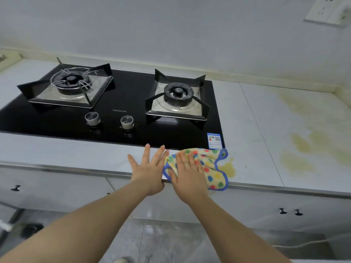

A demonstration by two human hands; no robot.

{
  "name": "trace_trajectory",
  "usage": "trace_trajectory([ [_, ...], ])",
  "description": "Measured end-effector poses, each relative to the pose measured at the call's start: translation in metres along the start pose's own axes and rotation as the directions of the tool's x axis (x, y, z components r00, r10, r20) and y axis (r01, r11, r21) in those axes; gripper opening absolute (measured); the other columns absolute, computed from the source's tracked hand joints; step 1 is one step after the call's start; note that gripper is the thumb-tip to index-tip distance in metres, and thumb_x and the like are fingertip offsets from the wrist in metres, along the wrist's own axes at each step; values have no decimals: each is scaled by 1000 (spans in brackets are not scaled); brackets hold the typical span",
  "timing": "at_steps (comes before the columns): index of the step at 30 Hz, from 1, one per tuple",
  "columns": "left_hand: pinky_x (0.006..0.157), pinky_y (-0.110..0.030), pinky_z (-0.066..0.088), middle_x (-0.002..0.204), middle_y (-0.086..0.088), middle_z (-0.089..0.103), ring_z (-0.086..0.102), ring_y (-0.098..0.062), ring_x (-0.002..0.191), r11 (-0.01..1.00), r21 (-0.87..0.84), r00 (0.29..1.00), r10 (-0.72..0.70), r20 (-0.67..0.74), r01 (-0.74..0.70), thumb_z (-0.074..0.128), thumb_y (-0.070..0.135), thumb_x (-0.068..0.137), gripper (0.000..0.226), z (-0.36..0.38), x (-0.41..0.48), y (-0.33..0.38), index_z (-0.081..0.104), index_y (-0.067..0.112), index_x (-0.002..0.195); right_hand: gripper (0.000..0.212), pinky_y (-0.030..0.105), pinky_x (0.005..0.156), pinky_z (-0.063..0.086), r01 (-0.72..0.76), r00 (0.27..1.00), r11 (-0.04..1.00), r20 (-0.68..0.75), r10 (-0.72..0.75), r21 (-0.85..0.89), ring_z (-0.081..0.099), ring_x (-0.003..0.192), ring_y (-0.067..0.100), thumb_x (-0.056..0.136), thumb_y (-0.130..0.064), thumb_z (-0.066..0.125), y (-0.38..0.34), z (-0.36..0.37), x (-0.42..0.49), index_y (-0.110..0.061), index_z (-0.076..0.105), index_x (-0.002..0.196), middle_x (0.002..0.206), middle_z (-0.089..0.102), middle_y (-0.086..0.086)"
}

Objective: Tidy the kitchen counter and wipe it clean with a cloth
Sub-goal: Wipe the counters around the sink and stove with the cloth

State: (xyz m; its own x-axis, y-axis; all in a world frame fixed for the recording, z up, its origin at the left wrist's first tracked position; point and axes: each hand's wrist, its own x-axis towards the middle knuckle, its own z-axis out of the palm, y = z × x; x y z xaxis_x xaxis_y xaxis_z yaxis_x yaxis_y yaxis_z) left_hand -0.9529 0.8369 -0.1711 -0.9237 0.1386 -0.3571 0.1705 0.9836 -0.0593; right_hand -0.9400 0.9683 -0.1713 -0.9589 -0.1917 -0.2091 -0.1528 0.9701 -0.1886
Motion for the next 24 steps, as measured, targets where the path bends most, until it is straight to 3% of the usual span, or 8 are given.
trace_trajectory([
  [3,105,-72,2,153,6,-30,-28,-34,140,1000,-8,1000,5,2,-5,46,40,90,89,-2,-1,-1,-22,26,146,83,31,118,-4,92,996,993,0,-93,-75,-4,148,14,77,-57,-13,38,-12,-5,-23,2,152,160,2,-5],
  [6,104,-72,2,153,6,-30,-28,-34,140,1000,-7,1000,10,-1,-10,47,37,90,89,-4,-2,0,-22,26,146,67,31,119,-3,-64,998,996,-18,63,-68,-4,148,14,91,-53,1,62,-16,-13,-23,1,151,160,1,-6],
  [9,105,-71,2,153,6,-30,-28,-34,140,1000,-12,1000,2,2,-2,47,38,90,89,-4,-2,-1,-21,26,146,60,37,119,-5,-190,981,981,-36,191,30,-6,148,19,100,-46,17,30,-10,-11,-20,0,152,160,-1,-2],
  [12,105,-71,3,154,6,-28,-27,-34,141,1000,-9,1000,0,-3,0,45,45,91,88,-2,-1,0,-21,26,147,61,37,118,-6,-54,999,998,-4,54,36,-8,148,19,100,-46,18,1,0,-7,-19,-1,152,160,-3,0],
  [15,105,-71,3,154,6,-29,-27,-34,141,1000,-14,1000,9,3,-9,46,45,91,89,-3,-1,-1,-21,26,147,59,32,118,-5,49,999,999,2,-49,-13,-7,147,14,100,-46,20,26,-8,-6,-22,1,152,160,-2,-5],
  [18,105,-71,2,153,5,-31,-28,-35,140,1000,-13,1000,13,10,-13,48,39,91,90,-4,-2,-1,-22,25,146,58,30,118,-4,-48,999,998,-23,47,-30,-5,147,13,101,-45,18,48,-14,-12,-22,1,152,160,-1,-6],
  [21,105,-72,2,153,6,-32,-29,-34,140,1000,-8,1000,6,13,-6,46,38,91,89,-4,-1,-1,-22,25,146,59,36,119,-3,-177,983,984,-55,178,24,-6,148,19,101,-44,18,24,-11,-11,-19,1,152,160,0,-2],
  [24,105,-71,5,153,6,-31,-28,-35,140,1000,-1,1000,7,12,-7,44,45,91,89,-2,-1,-1,-23,26,146,61,38,118,-6,-97,995,993,-28,99,65,-8,147,21,101,-45,18,-6,-3,-6,-18,-1,152,160,-3,1],
])
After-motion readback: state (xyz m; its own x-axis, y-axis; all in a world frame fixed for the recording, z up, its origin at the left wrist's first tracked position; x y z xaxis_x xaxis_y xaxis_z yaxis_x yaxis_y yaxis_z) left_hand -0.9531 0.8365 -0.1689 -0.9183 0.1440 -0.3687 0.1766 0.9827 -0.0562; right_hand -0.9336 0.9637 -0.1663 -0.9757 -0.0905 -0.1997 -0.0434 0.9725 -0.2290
